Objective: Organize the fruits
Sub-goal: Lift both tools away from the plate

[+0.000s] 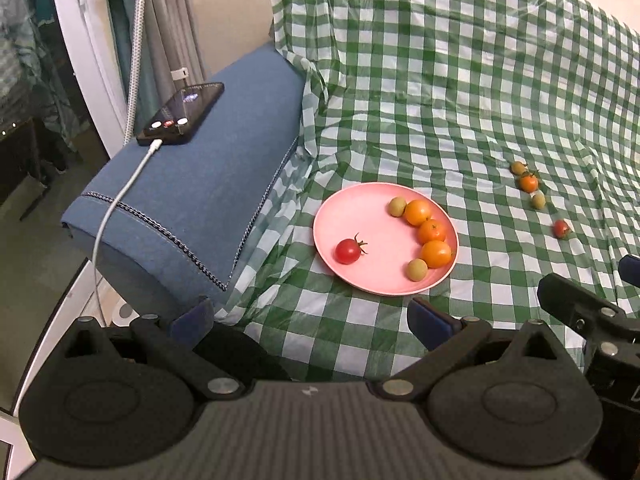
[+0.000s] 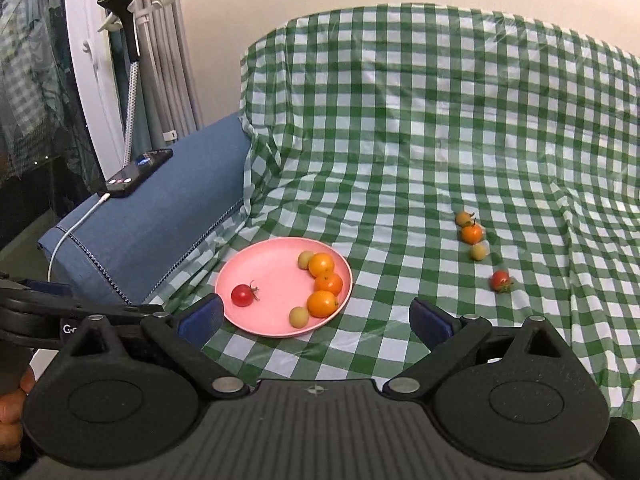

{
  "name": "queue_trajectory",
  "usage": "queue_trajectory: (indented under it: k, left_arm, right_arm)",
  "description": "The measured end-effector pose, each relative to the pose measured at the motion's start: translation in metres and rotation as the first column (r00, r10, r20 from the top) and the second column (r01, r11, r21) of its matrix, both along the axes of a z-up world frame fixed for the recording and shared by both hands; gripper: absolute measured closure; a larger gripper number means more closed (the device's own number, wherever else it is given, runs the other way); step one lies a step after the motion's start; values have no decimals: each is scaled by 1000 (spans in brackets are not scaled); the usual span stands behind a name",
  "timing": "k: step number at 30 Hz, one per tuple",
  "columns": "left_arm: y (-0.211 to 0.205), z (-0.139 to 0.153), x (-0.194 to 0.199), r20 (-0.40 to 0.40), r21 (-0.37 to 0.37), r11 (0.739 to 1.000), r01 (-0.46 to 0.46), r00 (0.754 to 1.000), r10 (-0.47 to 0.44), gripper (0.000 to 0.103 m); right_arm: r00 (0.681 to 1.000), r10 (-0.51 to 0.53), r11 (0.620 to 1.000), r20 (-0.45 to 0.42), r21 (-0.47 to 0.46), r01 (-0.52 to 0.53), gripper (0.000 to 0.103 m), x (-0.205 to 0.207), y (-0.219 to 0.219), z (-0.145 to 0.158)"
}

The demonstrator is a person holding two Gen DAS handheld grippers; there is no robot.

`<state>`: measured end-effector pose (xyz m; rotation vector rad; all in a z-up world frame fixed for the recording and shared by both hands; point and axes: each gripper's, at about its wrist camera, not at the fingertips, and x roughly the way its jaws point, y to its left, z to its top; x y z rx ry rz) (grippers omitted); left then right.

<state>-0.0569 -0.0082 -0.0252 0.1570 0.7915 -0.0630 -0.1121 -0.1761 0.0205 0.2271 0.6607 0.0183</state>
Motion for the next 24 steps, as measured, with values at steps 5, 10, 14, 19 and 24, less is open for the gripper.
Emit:
queue_trajectory:
  k: [5, 10, 14, 19, 24]
  left_arm:
    - [1, 2, -2, 7, 4, 1000, -3, 1000, 2, 0]
    - [0, -3, 2, -10, 12, 1000, 2, 1000, -2, 0]
    - [2, -6, 5, -19, 18, 1000, -5, 1000, 6, 0]
    - [2, -8, 12, -36, 19, 1000, -12, 999, 12, 0]
    - [-3, -8, 17, -32, 32, 999, -6, 999, 7, 0]
  right_arm:
    - [1000, -4, 1000, 3, -6, 4, 4, -2, 3, 2]
    - [1000, -10, 1000, -13, 11, 10, 4, 0, 1, -3]
    - [1000, 7, 1000, -27, 25, -6, 4, 4, 2, -9]
    - [999, 3, 999, -48, 34, -2, 4, 8, -2, -14]
    - [998, -7, 999, -56, 47, 9, 4, 11, -7, -20]
